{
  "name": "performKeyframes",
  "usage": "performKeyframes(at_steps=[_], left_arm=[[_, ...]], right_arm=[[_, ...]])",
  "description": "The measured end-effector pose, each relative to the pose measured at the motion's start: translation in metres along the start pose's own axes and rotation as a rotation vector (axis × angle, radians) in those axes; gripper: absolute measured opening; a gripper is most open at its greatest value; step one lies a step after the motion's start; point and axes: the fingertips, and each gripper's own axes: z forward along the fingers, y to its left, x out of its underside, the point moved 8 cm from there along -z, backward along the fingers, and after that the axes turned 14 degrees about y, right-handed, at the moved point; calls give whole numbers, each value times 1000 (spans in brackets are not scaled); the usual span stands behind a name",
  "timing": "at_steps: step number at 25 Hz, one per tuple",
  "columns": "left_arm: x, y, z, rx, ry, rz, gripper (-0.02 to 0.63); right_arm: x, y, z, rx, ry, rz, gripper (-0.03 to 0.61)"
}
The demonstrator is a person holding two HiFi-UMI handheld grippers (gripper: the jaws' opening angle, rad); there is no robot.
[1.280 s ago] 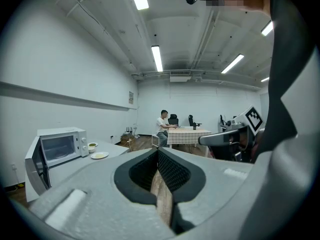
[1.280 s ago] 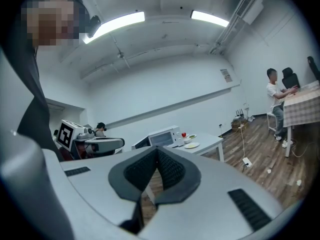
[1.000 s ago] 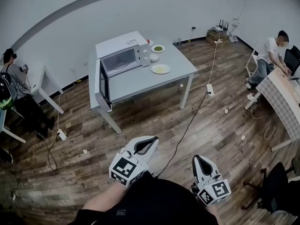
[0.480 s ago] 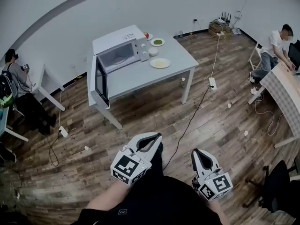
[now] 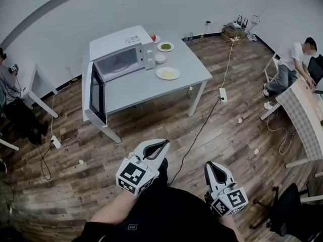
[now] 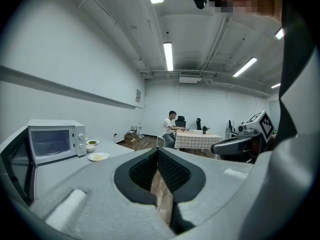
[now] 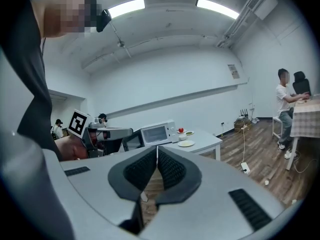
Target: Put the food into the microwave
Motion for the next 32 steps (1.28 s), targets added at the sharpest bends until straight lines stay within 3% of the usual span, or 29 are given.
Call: performKeyframes(at_steps=[15,21,32], left_arm=[[-60,152,93,37,18,3,8],[-69,196,110,26,26,12,8],[-86,220,166,-12,74,-13,8]], right_arm=[[-101,-65,161,-66,25,6,17],[-121,-77,204,-89,32,5,17],[-136,-137,240,-155,81,28,17]])
